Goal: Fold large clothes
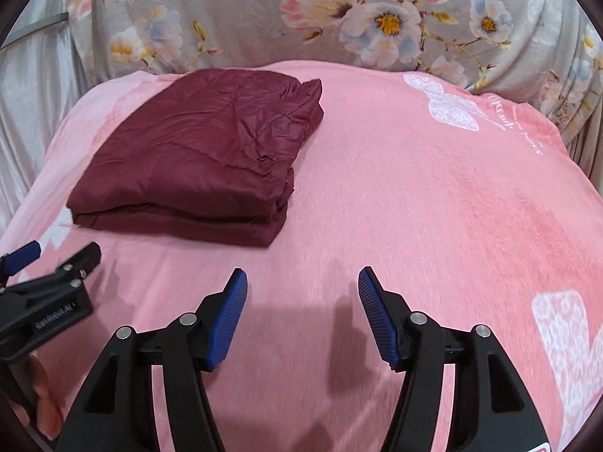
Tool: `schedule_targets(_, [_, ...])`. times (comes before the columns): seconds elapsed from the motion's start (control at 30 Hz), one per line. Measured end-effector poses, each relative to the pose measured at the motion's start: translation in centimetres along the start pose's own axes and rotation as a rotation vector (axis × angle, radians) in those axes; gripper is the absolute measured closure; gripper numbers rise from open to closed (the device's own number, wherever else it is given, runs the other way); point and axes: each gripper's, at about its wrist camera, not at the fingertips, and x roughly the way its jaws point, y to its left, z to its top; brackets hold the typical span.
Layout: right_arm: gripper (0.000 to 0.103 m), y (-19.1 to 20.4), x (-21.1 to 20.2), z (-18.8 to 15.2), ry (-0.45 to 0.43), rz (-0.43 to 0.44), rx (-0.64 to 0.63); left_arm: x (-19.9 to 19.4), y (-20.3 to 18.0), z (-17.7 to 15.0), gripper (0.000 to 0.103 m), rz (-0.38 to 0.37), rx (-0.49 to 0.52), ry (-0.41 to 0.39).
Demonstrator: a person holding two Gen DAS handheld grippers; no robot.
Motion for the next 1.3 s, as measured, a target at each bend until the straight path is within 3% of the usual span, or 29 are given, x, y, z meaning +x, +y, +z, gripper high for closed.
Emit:
schedule_targets(0.3, [0.030,1.5,-3.5,-2.1,-0.103,-0.002,-0.049,-2.7,0.4,-2.3,0.005,0.005,-0.035,-0.040])
schedule_targets(0.73, [0.028,1.7,-2.9,-2.3,-0.058,-0.007,-0.043,-2.7,-0.2,-2.5,0.005,0.020,-0.016,-0.034])
schedule_targets(1.3, [0.028,1.8,-3.0,-2.3,-0.067,-0.013,-0.057,-2.9,-0.7,-2.6,0.005,0.031,-0.002,-0.043])
